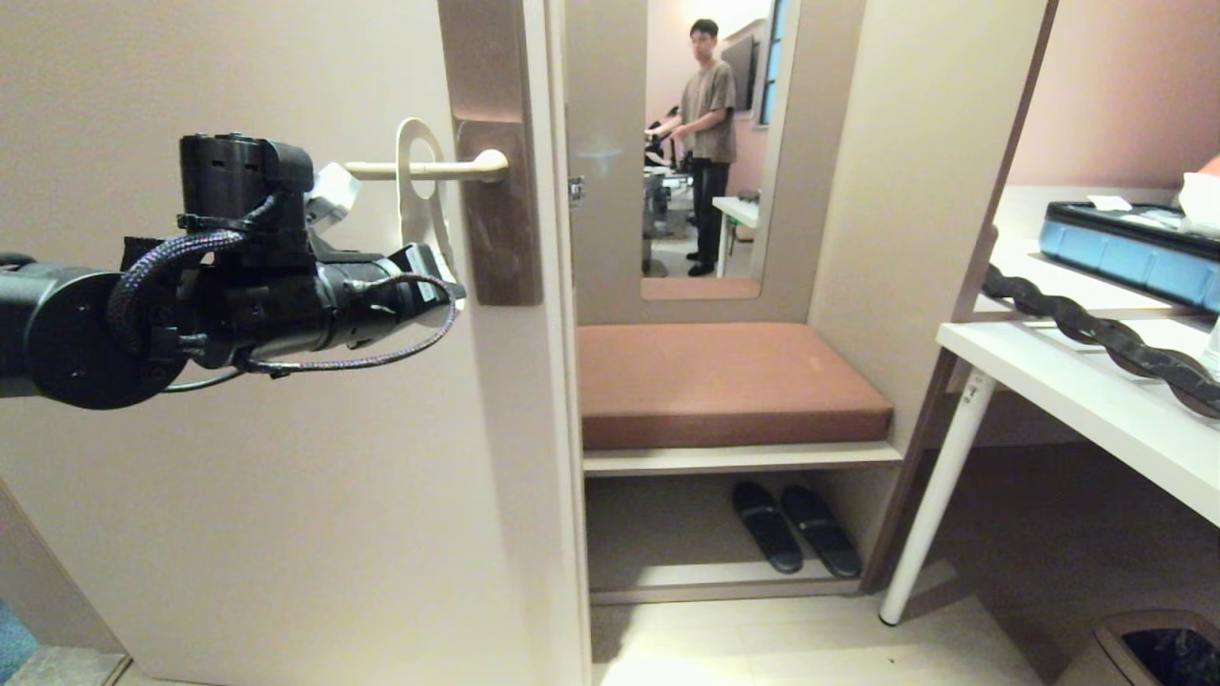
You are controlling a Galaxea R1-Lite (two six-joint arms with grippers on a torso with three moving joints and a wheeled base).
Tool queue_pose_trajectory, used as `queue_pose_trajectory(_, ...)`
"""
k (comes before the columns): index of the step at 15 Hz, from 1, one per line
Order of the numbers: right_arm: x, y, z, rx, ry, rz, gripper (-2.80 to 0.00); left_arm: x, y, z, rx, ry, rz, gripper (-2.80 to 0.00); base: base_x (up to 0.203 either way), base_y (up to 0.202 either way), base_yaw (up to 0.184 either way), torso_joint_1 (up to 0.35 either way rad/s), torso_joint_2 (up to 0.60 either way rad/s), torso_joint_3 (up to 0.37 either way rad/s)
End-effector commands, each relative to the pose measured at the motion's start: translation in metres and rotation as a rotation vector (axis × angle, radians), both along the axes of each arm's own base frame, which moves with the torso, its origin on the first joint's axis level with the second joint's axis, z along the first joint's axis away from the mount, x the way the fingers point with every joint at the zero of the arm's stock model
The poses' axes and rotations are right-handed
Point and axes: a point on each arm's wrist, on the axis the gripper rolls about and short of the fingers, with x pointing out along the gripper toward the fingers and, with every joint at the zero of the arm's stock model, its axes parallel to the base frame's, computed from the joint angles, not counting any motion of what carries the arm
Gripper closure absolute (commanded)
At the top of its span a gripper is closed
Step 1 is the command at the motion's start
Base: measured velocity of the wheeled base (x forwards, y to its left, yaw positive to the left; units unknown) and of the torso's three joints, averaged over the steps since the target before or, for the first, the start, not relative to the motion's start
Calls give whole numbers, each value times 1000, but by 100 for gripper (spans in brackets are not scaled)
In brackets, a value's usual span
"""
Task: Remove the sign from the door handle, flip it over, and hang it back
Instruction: Hang the sign back with the other side facing out
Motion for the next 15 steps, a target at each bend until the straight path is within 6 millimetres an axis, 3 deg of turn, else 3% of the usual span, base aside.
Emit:
queue_pose_trajectory(1,0,0,0,-1,0,2,0,-5,-6,3,-1,-8,-6,0,0,0,0,0,0,0)
queue_pose_trajectory(7,0,0,0,-1,0,2,0,-14,-18,4,-1,-12,-42,0,0,0,0,0,0,0)
queue_pose_trajectory(15,0,0,0,-1,0,2,0,-18,-17,-4,6,3,-37,0,0,0,0,0,0,0)
